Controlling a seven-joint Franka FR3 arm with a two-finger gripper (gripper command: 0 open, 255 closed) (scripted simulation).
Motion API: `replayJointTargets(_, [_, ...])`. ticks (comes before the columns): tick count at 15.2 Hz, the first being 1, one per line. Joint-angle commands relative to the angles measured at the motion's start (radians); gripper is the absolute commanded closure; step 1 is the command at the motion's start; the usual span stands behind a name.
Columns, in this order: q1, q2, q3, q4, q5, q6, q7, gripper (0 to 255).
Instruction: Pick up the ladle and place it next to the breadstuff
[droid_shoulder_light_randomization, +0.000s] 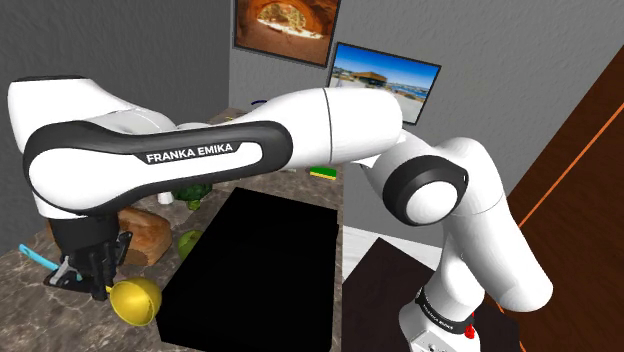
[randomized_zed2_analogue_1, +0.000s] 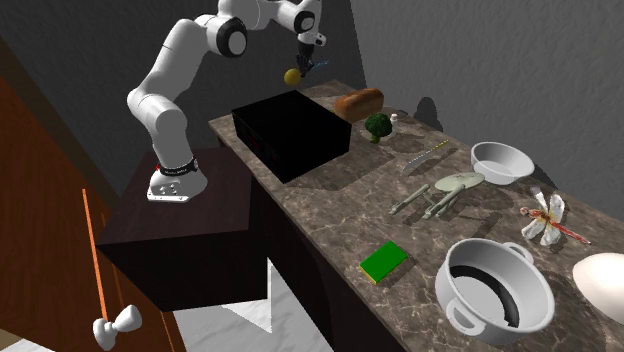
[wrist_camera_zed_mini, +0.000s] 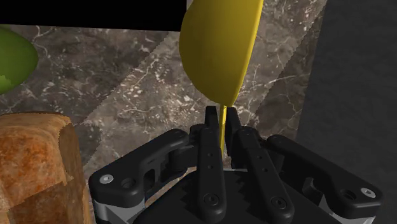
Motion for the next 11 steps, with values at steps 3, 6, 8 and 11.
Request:
replayJointTargets(3, [0.001,0.01,0.0,-0.035,0.001,0.045,-0.005,255])
replayJointTargets(6, [0.001,0.018,0.0,-0.062,0.002,0.079,-0.011,255])
replayJointTargets(8, [0.001,0.025,-0.001,-0.076,0.003,0.101,-0.014,255])
replayJointTargets(11, [0.001,0.037,-0.001,-0.096,0.003,0.132,-0.019,255])
